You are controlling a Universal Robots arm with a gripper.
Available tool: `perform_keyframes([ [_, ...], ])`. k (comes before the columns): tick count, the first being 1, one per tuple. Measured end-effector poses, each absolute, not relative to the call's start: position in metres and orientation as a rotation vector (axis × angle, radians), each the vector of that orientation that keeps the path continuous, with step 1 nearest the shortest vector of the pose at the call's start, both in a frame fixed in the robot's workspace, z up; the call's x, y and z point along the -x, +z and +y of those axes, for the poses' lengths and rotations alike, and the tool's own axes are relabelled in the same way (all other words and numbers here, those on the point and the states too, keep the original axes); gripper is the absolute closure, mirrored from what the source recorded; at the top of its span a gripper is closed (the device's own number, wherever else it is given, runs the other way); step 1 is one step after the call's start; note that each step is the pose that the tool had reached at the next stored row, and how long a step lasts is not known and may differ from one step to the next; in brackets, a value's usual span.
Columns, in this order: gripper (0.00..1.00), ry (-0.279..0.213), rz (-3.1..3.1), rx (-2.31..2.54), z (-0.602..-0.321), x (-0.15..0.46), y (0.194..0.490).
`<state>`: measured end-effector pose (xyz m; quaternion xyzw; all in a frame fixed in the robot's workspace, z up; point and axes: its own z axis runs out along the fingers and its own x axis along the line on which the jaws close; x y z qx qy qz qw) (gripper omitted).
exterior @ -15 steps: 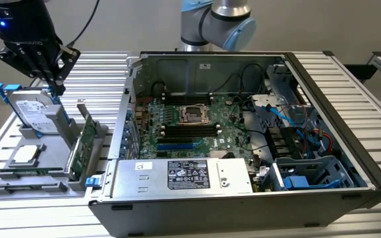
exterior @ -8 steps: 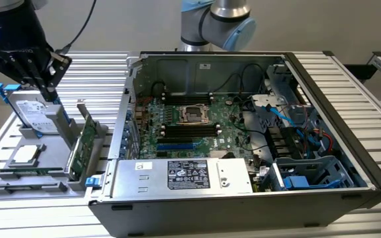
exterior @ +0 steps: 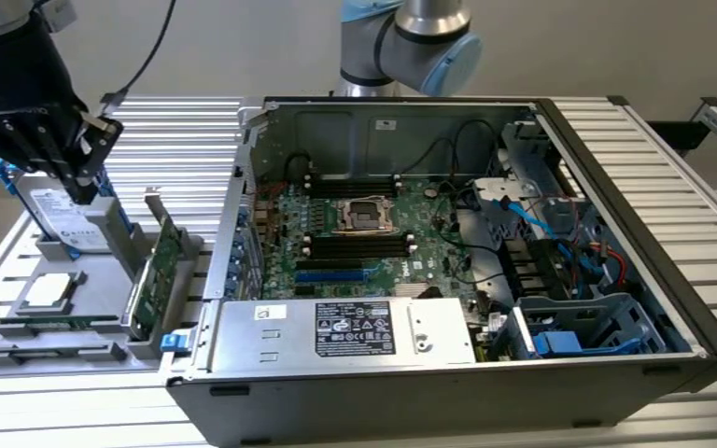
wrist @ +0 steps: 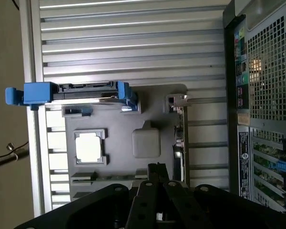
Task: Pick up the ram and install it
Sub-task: 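Reach for the ram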
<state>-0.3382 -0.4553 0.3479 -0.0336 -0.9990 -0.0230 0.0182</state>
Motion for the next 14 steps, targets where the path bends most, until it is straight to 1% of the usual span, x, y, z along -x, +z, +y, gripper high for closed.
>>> perform_keyframes([
  [14,0.89,-0.071,-3.103,0.085,-0.473,0.362,0.342],
])
